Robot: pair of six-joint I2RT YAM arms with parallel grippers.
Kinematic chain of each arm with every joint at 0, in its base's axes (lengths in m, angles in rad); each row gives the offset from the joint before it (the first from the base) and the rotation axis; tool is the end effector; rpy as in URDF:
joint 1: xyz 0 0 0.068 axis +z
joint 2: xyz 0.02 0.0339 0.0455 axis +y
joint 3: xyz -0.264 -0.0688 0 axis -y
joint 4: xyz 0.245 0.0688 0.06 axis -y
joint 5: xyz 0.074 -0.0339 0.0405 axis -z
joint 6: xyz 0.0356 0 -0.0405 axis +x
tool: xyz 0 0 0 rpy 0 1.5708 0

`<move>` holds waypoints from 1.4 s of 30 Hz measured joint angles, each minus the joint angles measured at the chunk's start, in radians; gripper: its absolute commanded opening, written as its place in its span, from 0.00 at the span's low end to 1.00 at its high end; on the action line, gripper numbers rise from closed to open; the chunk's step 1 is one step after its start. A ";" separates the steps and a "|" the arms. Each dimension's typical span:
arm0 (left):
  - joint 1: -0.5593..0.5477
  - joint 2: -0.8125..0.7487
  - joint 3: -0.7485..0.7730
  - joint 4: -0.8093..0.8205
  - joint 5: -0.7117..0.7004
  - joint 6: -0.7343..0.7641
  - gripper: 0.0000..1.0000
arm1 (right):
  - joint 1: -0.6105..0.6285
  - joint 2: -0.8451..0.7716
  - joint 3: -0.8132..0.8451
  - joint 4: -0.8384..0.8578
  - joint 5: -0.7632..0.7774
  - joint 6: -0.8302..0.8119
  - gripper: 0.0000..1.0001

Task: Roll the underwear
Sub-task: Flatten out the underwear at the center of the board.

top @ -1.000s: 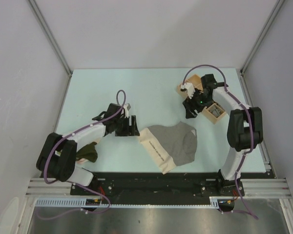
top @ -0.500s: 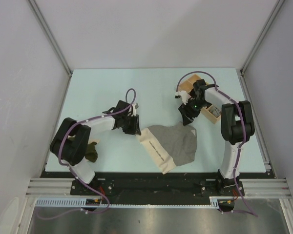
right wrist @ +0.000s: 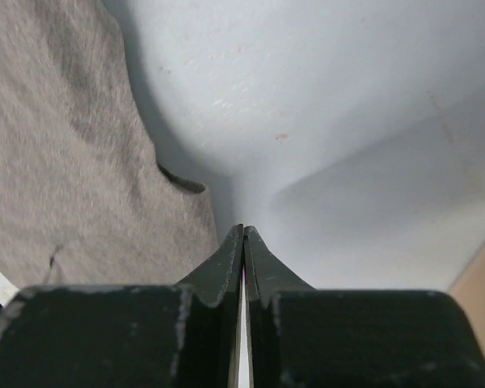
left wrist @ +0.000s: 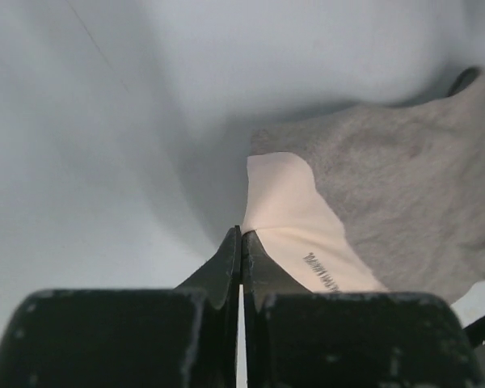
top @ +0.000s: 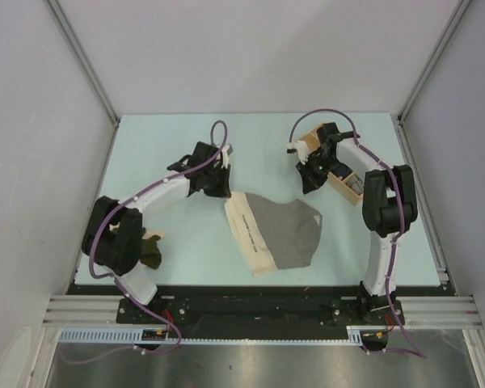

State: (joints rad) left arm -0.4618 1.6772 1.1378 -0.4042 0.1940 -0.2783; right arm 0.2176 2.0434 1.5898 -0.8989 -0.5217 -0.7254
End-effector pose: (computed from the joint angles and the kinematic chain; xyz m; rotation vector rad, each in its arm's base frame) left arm 0.3130 -0.1634 0.2135 0.3167 2.5556 -0.5354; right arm 0.3959 0.1057 0.1928 -1.3133 2.3998 0.6312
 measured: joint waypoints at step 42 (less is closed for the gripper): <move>-0.423 -0.169 -0.329 0.094 0.078 -0.051 0.65 | -0.011 0.038 -0.103 -0.003 -0.117 0.071 0.46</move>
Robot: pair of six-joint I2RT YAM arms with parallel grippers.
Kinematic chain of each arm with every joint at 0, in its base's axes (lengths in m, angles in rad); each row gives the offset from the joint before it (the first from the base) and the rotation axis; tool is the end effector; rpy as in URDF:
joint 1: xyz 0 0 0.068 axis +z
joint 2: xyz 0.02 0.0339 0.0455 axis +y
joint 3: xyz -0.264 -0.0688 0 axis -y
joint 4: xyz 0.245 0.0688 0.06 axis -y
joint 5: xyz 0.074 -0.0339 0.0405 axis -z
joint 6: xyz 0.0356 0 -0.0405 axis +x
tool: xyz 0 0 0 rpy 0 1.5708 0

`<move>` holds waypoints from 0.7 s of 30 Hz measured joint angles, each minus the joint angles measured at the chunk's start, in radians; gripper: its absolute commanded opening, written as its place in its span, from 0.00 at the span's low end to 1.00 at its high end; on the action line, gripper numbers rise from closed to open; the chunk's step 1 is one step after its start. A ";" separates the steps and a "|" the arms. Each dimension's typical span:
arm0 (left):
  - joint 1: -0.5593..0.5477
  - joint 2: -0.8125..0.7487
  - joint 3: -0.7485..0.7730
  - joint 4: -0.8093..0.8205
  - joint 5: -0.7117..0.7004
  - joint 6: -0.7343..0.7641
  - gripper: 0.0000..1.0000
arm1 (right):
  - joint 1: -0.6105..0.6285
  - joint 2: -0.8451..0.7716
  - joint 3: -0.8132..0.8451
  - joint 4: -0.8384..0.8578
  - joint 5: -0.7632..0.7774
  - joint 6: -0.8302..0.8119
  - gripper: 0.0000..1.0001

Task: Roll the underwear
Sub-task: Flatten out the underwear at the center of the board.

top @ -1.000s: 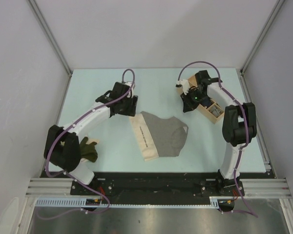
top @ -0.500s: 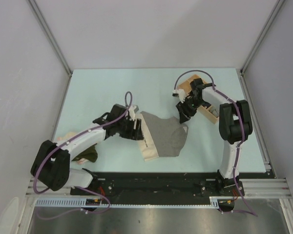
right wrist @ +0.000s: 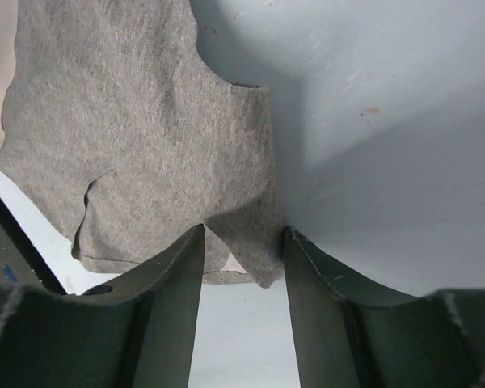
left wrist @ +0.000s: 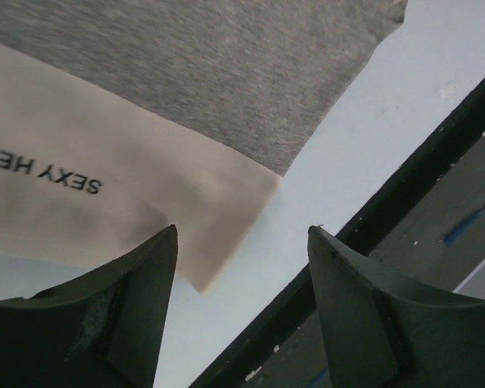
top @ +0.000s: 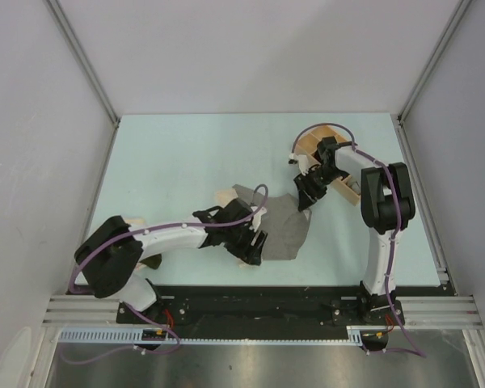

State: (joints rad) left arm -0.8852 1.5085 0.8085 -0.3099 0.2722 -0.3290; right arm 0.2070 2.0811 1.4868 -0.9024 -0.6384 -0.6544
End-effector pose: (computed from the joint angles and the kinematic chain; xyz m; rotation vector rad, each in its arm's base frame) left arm 0.1744 -0.2284 0.1733 0.8542 2.5993 -0.7567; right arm 0.3804 0.1016 0.1541 -1.1996 2.5287 0.8789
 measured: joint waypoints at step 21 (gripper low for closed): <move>-0.074 0.009 0.061 -0.217 -0.092 0.089 0.44 | 0.077 -0.297 -0.161 -0.074 0.209 0.014 0.42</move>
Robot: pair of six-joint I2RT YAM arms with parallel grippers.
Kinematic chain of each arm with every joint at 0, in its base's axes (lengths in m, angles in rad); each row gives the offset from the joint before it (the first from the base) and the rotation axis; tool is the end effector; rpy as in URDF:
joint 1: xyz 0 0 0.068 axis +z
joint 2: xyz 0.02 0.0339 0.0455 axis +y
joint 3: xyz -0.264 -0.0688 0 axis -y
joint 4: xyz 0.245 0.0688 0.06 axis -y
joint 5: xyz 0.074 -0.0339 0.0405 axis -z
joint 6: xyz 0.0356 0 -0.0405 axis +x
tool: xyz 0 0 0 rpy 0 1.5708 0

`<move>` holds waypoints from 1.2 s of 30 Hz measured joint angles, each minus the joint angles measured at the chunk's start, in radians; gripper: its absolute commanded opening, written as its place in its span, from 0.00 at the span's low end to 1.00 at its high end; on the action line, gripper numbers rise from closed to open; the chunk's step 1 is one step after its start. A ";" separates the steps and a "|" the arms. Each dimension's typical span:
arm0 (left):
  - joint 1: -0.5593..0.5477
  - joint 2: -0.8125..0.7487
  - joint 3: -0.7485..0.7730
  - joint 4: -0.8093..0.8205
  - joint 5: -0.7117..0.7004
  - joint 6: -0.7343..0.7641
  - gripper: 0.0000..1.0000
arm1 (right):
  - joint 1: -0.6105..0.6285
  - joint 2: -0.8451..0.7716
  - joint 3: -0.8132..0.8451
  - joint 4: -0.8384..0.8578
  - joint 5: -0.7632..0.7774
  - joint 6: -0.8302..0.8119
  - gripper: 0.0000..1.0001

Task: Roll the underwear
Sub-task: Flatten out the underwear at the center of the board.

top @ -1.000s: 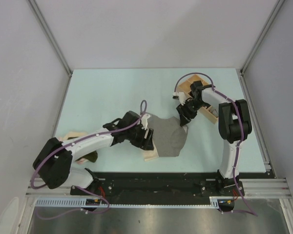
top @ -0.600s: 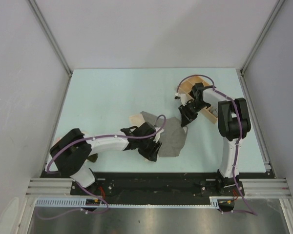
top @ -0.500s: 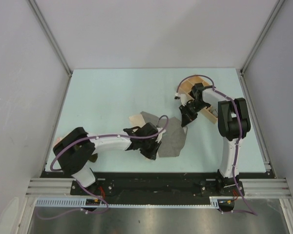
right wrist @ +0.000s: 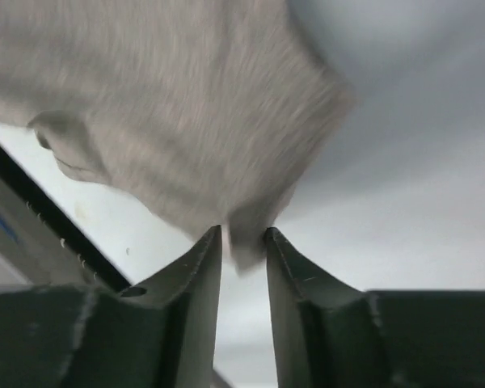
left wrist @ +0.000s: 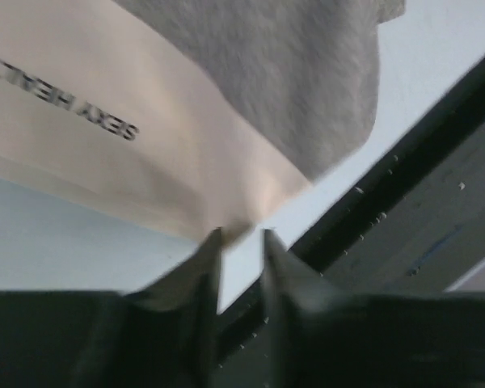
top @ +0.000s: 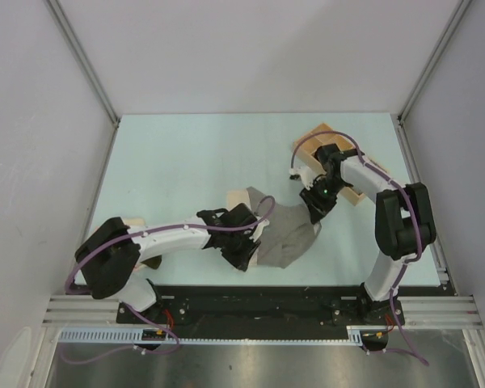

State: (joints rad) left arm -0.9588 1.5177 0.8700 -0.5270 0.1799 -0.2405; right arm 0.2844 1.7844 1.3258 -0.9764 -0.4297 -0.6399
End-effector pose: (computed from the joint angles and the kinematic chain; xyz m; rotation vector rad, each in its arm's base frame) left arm 0.1554 -0.2325 0.1766 1.0561 2.6653 -0.5381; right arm 0.3189 0.1087 0.2115 -1.3208 2.5559 0.5833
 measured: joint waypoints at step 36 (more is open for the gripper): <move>0.360 -0.159 -0.007 0.097 0.142 -0.006 0.68 | -0.002 0.327 0.278 -0.057 -0.098 -0.009 1.00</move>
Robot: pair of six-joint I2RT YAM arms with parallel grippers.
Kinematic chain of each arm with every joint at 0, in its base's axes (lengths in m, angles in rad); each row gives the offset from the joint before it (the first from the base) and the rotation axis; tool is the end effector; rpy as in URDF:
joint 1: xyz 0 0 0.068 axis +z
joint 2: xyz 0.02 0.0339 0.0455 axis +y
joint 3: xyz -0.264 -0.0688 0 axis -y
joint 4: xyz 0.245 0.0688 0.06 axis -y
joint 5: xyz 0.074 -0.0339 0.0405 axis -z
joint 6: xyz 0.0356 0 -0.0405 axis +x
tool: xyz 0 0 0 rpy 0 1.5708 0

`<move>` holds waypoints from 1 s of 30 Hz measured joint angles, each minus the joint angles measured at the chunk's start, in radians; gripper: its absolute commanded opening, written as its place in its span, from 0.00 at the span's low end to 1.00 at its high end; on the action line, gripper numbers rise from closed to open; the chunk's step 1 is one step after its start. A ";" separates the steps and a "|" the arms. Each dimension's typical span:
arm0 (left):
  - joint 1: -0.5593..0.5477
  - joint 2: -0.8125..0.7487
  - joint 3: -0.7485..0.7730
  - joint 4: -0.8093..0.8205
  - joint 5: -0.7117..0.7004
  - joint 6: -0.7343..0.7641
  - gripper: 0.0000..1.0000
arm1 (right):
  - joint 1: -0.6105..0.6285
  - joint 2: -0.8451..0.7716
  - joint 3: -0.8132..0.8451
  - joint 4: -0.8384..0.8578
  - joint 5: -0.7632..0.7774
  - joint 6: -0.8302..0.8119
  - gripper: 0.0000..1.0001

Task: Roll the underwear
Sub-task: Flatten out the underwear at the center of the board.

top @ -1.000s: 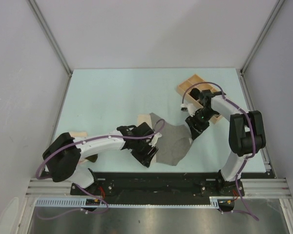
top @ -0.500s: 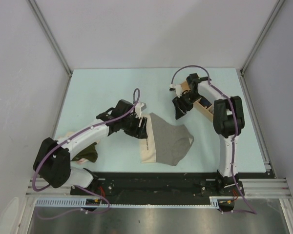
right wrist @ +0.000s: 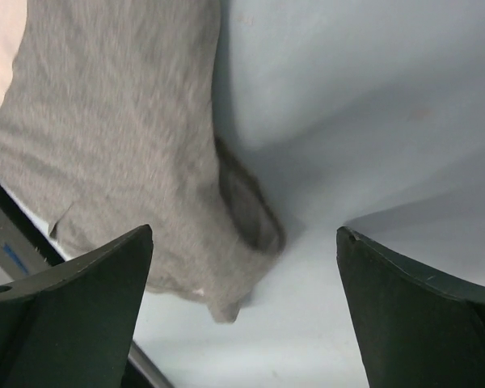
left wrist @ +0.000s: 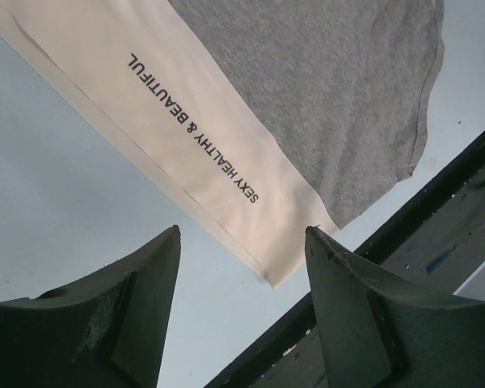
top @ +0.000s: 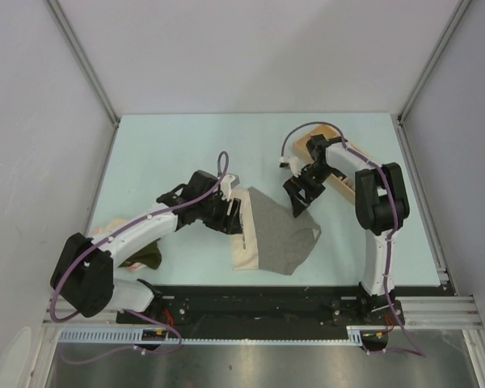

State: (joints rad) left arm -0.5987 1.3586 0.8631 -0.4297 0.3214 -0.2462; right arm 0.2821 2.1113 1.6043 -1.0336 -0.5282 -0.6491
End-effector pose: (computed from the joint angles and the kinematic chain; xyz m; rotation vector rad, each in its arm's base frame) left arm 0.2194 -0.1633 0.2218 0.5911 2.5198 -0.7365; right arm 0.3814 0.1292 0.1687 -1.3208 2.6023 0.7679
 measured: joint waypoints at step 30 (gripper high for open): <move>0.114 -0.402 -0.075 -0.065 -0.197 -0.024 0.76 | 0.528 -0.206 -0.154 0.018 -0.058 0.020 0.57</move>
State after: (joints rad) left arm -0.4850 0.9569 0.7883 -0.4950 0.1246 -0.2699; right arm 0.8097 1.9057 1.4502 -1.0157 -0.5858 -0.6292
